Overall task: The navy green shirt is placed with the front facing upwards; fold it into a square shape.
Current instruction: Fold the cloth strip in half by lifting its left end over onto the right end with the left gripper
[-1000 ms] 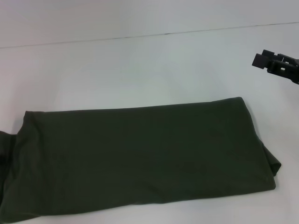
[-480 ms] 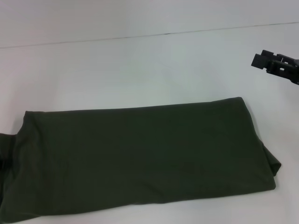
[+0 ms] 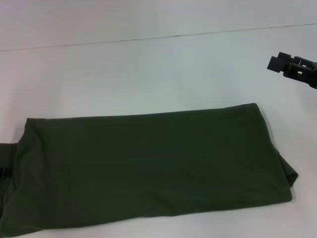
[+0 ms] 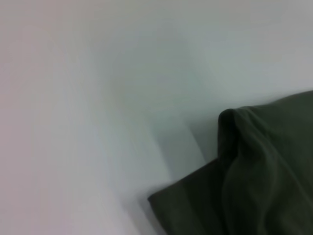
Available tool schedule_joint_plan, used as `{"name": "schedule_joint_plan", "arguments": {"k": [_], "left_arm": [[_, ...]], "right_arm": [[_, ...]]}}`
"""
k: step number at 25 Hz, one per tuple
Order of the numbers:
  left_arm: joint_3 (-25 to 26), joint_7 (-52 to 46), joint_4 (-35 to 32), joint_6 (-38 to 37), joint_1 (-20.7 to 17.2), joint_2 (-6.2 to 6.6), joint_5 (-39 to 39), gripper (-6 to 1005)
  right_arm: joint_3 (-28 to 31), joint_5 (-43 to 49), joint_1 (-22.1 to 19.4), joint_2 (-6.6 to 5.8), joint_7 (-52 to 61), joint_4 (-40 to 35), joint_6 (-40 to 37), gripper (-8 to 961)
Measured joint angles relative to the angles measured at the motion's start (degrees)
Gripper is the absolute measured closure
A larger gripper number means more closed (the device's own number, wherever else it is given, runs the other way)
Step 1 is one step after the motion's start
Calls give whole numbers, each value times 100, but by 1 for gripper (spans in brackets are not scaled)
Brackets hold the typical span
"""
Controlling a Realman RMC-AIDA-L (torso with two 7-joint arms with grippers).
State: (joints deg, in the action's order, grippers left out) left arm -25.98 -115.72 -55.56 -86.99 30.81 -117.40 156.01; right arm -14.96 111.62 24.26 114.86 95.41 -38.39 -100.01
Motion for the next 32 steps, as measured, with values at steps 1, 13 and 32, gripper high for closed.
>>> {"name": "schedule_joint_plan", "arguments": {"k": [1,13,32], "left_arm": [[2,-4,-14,0,-2,4,9,291],[-11,-83,-67,-201,-6,16,238,136],[-117,-56,96,-252,50,-11,233,138]], "right_arm": [[1,0,2,0,0,-1,1,26],[11,-66,26,-40,4,-7,35,47],[10,-71,3,-53,4,-2,44,79]]}}
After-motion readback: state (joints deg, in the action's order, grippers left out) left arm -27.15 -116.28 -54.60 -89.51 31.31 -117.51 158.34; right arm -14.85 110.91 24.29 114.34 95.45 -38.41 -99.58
